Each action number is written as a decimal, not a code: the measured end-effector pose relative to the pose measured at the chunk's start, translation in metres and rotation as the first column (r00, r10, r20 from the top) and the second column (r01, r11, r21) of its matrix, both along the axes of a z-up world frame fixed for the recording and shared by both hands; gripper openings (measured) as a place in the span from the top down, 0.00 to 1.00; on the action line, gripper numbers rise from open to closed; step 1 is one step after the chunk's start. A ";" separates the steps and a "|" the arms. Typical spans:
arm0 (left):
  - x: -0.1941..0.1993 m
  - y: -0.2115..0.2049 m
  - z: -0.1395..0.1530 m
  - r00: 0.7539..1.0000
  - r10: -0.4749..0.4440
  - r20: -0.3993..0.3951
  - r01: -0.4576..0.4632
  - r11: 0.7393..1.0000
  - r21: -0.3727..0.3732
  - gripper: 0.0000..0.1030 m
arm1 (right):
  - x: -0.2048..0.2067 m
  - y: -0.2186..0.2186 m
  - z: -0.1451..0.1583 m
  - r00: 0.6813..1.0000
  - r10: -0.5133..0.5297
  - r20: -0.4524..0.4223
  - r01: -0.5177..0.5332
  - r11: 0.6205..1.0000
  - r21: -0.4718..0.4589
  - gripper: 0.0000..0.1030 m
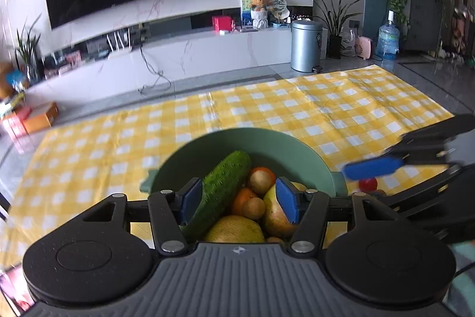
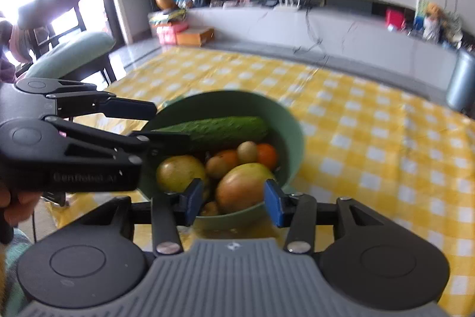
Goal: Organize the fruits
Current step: 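Move both grippers back toward the red plum and brown kiwi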
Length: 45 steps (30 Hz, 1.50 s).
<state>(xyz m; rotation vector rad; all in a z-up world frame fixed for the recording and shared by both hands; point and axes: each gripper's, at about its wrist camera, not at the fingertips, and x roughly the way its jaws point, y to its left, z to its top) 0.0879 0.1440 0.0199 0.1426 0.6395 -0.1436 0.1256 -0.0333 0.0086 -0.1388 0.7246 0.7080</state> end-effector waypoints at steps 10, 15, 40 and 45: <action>-0.023 0.020 -0.001 0.997 -0.044 0.060 0.028 0.968 0.248 0.35 | -0.023 -0.100 -0.005 0.951 -0.291 0.104 0.284 0.956 0.075 0.48; -0.033 0.047 -0.011 0.996 -0.028 0.086 -0.007 0.925 0.380 0.35 | -0.025 -0.132 -0.009 0.898 -0.428 0.102 0.416 0.901 0.123 0.45; -0.042 0.095 -0.066 0.977 0.092 0.193 -0.171 0.879 0.446 0.35 | -0.029 -0.112 -0.022 0.868 -0.431 0.249 0.438 0.899 0.027 0.30; -0.047 0.093 -0.037 0.959 0.108 0.261 -0.206 0.900 0.385 0.35 | -0.025 -0.109 -0.024 0.877 -0.422 0.229 0.435 0.900 -0.007 0.25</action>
